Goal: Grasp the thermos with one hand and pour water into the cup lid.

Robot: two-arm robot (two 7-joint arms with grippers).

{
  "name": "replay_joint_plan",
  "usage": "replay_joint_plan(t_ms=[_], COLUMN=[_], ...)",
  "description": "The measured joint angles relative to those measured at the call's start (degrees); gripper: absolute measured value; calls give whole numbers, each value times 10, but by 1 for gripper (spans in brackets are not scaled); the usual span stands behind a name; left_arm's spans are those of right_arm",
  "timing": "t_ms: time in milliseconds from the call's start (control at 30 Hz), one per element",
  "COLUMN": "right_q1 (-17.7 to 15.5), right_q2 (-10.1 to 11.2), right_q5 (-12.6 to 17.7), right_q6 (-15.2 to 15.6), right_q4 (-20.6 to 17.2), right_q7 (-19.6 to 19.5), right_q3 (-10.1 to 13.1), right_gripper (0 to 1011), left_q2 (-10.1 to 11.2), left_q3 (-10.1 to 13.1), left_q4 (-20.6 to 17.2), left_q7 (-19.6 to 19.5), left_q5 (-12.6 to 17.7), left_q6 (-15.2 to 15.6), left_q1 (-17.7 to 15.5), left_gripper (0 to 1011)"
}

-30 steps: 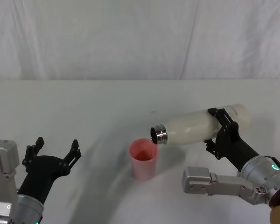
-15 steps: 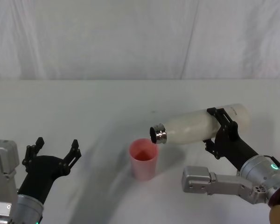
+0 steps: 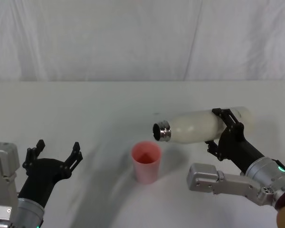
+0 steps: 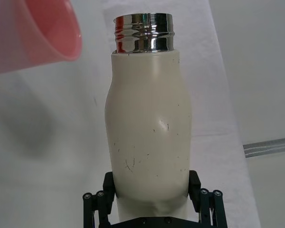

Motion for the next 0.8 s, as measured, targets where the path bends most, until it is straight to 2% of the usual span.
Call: replay_joint_plan(t_ms=[167,433,633,800], right_q1=[-5,-20,-28,-39], right_q2=[-4,-19,-26,-39], right_q5=[25,100,138,199], right_q6=[-9,-30,-39,-53], right_q4=[-4,-14,-17,-20], right_q7=[1,15,23,35], right_q3=[11,39,54,75], right_gripper=[950,950,950,950], left_q2=[0,0,0,0], left_q3=[0,0,0,0], left_q4=[0,0,0,0], left_q7=[0,0,0,0], left_q5=[0,0,0,0], left_q6=[0,0,0,0], left_q1=[0,0,0,0], left_gripper=[1001,1001,1001,1001])
